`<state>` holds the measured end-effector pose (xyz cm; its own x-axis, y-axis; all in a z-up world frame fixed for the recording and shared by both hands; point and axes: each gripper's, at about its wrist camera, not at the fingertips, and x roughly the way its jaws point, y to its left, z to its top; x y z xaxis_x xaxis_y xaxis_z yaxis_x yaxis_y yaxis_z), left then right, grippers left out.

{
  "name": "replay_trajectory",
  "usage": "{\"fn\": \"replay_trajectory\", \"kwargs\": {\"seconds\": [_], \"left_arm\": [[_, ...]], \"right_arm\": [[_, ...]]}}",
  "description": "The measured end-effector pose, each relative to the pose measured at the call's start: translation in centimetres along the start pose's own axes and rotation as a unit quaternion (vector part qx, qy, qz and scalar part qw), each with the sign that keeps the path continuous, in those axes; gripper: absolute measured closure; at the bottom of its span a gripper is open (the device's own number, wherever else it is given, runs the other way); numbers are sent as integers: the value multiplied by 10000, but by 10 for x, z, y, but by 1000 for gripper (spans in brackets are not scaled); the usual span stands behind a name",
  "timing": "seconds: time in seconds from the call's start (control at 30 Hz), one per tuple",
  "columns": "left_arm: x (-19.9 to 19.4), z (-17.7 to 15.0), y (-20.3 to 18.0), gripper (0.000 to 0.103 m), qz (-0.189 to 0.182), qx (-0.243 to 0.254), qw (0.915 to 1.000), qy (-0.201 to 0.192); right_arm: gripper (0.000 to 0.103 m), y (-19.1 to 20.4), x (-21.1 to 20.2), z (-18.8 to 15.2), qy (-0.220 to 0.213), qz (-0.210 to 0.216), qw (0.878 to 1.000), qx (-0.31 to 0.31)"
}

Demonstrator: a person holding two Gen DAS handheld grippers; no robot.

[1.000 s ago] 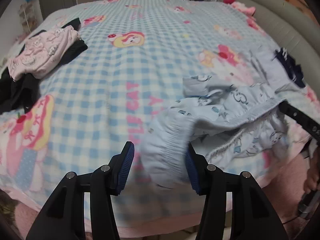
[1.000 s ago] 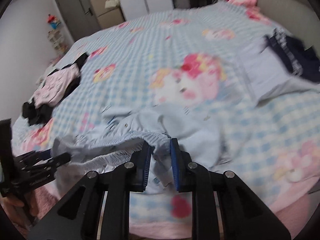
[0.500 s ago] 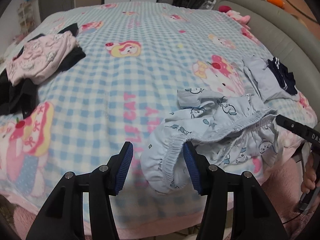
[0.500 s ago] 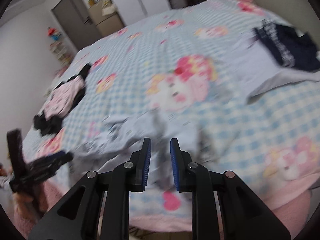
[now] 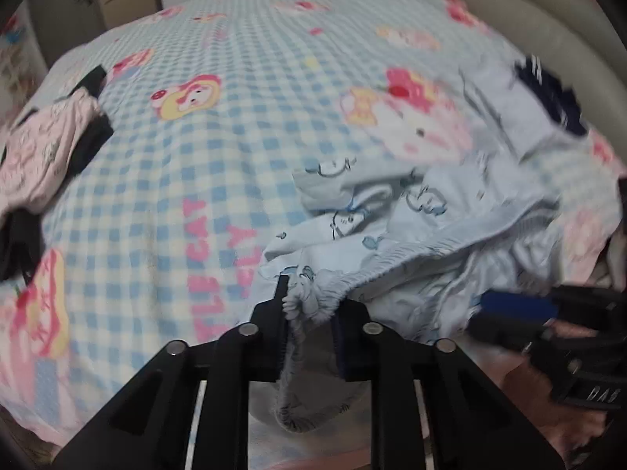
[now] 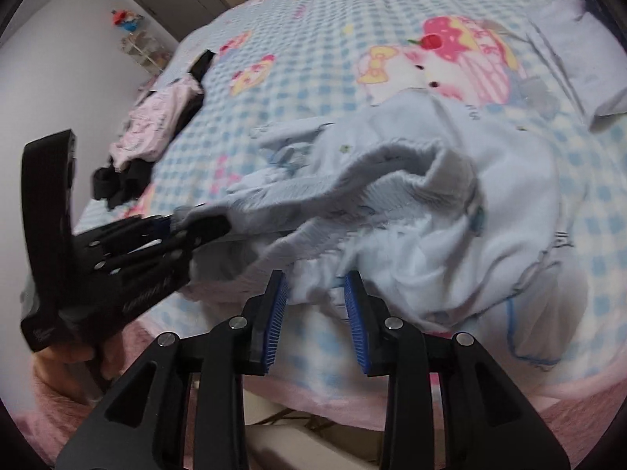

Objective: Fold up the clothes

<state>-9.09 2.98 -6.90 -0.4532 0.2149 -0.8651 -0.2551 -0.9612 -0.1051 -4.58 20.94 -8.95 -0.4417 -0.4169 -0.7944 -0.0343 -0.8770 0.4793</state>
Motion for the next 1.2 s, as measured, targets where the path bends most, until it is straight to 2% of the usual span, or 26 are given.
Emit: {"fn": "replay_trajectory", "kwargs": {"seconds": [0.07,0.1,0.13,0.3,0.4,0.47,0.5,0.63,0.77,0.83,0.87,0.9,0.97,1.07,1.13,1.2], "left_arm": [[-12,-3,11,88,-14,-276,9994,-215],[-18,-3,16,88,77,-355,9988,-323],[-24,-4,21,88,151,-441,9979,-440],[-67,-5,47,88,62,-877,9903,-1079],[-90,-10,53,88,16,-982,9862,-1333],[-98,-11,57,88,88,-1004,9850,-1403],[-101,-10,59,88,139,-1001,9844,-1441],[-110,1,69,88,-85,-1120,9819,-1523],[-135,25,67,88,177,-1048,9746,-1972],[-152,40,71,88,-51,-1021,9715,-2140],[-159,49,72,88,-213,-968,9713,-2164],[-163,55,72,88,-204,-953,9708,-2193],[-164,61,68,88,-110,-850,9716,-2204],[-154,56,62,88,-189,-830,9757,-2018],[-148,49,57,88,-219,-799,9777,-1928],[-145,41,54,88,-210,-804,9788,-1870]], "right_arm": [[61,6,3,3,-1,184,9998,-60],[52,7,6,6,-25,104,9999,17],[49,7,10,8,-50,10,9999,103],[50,6,27,17,-150,-298,9979,555],[55,10,27,16,-326,-642,9962,481],[66,13,20,14,-460,-806,9952,318],[82,14,15,13,-538,-892,9943,232],[94,15,-26,30,-1036,-907,9904,124],[100,35,-86,66,-1776,-1196,9762,-350],[101,44,-122,86,-2242,-1358,9638,-495],[100,47,-139,96,-2407,-1466,9577,-582],[100,51,-150,105,-2436,-1514,9553,-718],[98,59,-157,116,-2327,-1388,9588,-850],[91,73,-128,110,-1732,-937,9749,-1036],[69,83,-96,98,-1297,-729,9817,-1189],[59,91,-69,84,-953,-623,9839,-1380]]}}
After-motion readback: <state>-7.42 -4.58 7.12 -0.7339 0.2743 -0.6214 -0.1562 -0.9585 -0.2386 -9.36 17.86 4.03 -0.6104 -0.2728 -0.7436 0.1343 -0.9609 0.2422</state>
